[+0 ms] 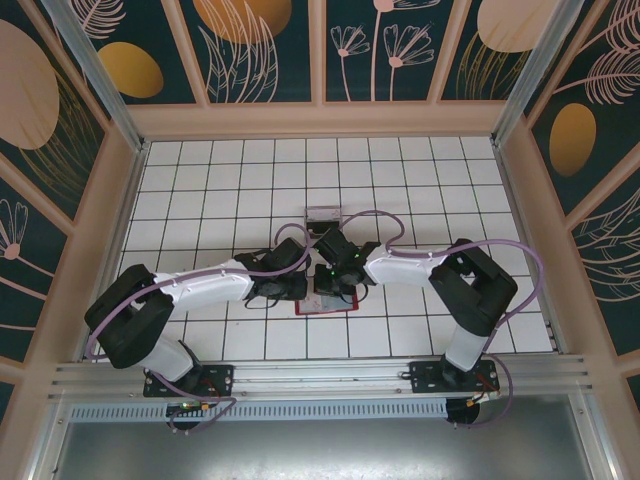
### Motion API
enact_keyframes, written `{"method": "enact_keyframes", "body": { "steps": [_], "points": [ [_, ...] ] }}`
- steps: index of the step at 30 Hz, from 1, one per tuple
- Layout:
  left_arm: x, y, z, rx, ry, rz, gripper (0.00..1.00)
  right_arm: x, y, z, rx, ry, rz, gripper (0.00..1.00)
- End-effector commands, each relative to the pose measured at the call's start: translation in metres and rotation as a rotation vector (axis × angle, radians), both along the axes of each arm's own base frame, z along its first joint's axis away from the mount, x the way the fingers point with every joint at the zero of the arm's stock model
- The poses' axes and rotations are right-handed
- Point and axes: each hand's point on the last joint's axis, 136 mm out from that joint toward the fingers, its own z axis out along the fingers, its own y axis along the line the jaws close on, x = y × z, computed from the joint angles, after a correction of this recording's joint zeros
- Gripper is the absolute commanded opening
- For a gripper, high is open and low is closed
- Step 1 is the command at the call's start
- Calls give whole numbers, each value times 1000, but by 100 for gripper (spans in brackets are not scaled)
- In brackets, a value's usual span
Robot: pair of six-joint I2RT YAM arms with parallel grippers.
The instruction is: Take the credit cards out of the card holder
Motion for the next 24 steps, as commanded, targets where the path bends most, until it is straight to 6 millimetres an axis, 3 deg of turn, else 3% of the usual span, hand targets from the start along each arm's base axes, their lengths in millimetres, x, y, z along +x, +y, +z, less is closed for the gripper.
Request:
{"method": "enact_keyframes", "body": {
  "steps": [1,3,13,24],
  "points": [
    [-3,5,1,9,5,15,21,1,9,3,18,-9,7,10],
    [-3,5,0,10,6,15,21,1,9,3,20,-10,8,15],
    [-3,5,1,10,6,14,21,1,15,2,38,-9,10,14],
    [-2,5,0,13,7,16,21,4,-7,-10,-117,-19,-17,21]
  ]
}}
